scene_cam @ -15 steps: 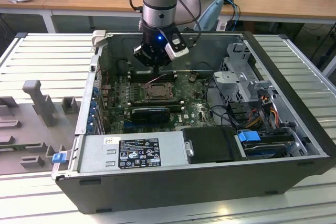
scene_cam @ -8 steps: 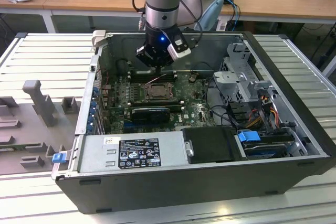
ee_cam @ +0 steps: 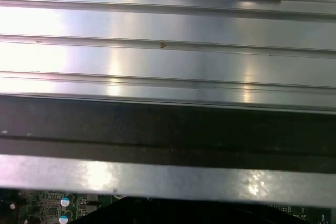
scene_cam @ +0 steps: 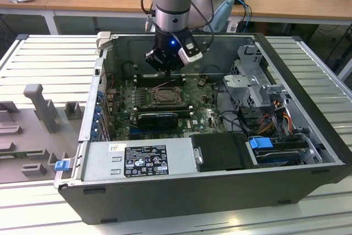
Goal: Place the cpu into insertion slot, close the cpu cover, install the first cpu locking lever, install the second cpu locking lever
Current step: 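Install the first cpu locking lever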
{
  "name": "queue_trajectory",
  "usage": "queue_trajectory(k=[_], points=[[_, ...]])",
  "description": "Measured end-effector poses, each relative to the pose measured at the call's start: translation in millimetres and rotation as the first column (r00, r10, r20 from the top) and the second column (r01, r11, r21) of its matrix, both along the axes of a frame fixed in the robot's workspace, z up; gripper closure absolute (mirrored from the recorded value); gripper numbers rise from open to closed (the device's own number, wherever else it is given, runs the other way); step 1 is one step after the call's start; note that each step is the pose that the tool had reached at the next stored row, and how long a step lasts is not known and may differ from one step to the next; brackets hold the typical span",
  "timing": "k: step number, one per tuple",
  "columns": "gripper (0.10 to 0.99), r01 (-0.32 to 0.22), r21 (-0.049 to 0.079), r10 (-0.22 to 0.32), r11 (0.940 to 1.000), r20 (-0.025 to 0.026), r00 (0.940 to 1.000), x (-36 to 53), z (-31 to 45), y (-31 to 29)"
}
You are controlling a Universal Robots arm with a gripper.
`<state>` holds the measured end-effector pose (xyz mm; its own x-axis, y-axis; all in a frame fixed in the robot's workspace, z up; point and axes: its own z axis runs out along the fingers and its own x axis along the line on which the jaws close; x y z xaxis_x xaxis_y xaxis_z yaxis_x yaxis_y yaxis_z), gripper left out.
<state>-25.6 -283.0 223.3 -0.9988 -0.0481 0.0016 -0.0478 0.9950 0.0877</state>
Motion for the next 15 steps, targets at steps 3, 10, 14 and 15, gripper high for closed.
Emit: queue_trajectory(k=[3,10,14,15], points=[[0.980,0.000,0.000,0.000,1.0000,0.0009,1.0000,0.0,-1.6,-0.9],[0.980,0.000,0.000,0.000,1.0000,0.0012,1.0000,4.4,-4.3,-1.0],[0.980,0.000,0.000,0.000,1.0000,0.0043,1.0000,6.1,-6.4,-1.0],[0.980,-0.001,0.000,0.001,1.0000,0.0053,1.0000,6.5,-6.9,-1.0]])
